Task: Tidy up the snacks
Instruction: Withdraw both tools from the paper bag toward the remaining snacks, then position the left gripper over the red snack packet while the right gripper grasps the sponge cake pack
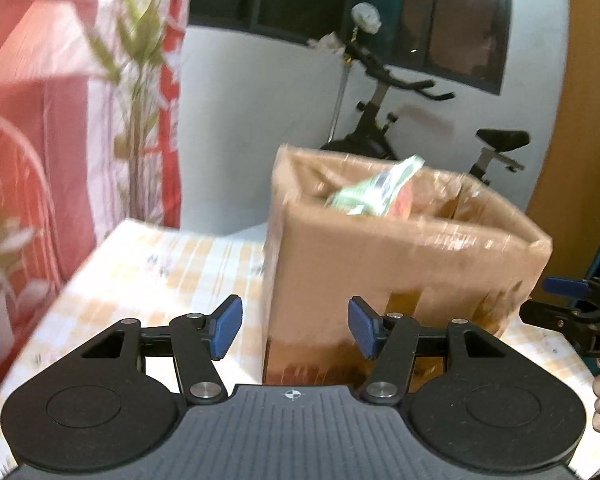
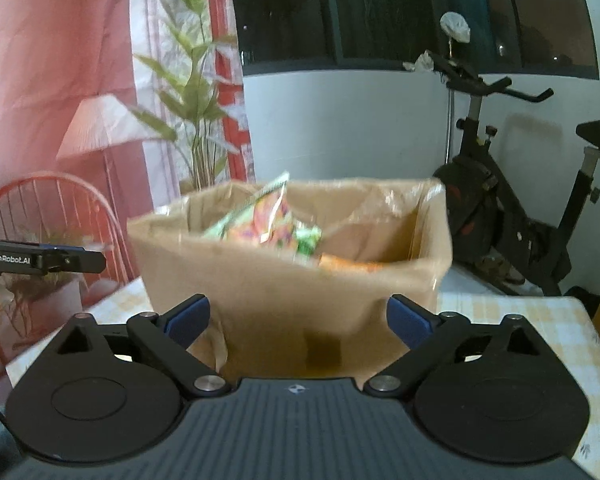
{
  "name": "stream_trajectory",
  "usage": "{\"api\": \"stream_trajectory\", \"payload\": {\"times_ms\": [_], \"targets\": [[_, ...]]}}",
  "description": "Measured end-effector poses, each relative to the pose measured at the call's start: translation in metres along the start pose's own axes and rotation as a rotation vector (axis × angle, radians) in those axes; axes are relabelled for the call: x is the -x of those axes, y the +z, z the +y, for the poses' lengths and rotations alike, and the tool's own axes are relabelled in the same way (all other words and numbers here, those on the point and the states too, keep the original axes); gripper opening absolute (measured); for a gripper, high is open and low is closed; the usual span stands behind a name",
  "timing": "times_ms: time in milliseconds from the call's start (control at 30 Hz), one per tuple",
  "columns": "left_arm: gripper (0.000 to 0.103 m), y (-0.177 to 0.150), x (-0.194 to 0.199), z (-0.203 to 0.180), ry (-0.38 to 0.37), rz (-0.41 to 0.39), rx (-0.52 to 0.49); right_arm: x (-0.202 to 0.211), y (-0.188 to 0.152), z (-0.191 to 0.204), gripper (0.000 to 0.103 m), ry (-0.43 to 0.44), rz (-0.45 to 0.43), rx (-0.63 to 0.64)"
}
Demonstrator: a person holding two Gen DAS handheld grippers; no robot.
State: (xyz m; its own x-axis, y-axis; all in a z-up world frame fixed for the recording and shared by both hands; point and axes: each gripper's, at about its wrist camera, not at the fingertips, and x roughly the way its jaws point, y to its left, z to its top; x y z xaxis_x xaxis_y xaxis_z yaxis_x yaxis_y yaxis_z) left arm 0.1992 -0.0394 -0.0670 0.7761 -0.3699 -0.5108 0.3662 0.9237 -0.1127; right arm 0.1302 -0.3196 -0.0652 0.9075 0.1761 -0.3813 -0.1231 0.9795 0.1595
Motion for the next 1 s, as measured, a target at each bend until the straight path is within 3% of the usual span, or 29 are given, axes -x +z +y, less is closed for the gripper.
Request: {"api": "stream_trajectory", "payload": {"times_ms": [167, 400, 600, 1000], "targets": [[0.061, -0.022, -0.010, 0.002, 0.027, 0.032, 0.021, -0.006, -0.027, 0.005, 0.090, -0.022, 0.050, 0.024], [0.061, -0.053, -0.014, 0.000, 0.059, 0.034, 0.044, -0.024, -0.069, 0.000, 0.078, -0.041, 0.140, -0.040], [0.061, -0.076, -0.023, -0.001, 0.079, 0.087, 0.045, -0.045, -0.100, 0.008, 0.076, -0.033, 0.233, 0.002], [0.061, -0.092, -0.031, 0.001, 0.095, 0.116, 0.075, -0.058, -0.129, 0.014, 0.084, -0.115, 0.183, 0.064]]}}
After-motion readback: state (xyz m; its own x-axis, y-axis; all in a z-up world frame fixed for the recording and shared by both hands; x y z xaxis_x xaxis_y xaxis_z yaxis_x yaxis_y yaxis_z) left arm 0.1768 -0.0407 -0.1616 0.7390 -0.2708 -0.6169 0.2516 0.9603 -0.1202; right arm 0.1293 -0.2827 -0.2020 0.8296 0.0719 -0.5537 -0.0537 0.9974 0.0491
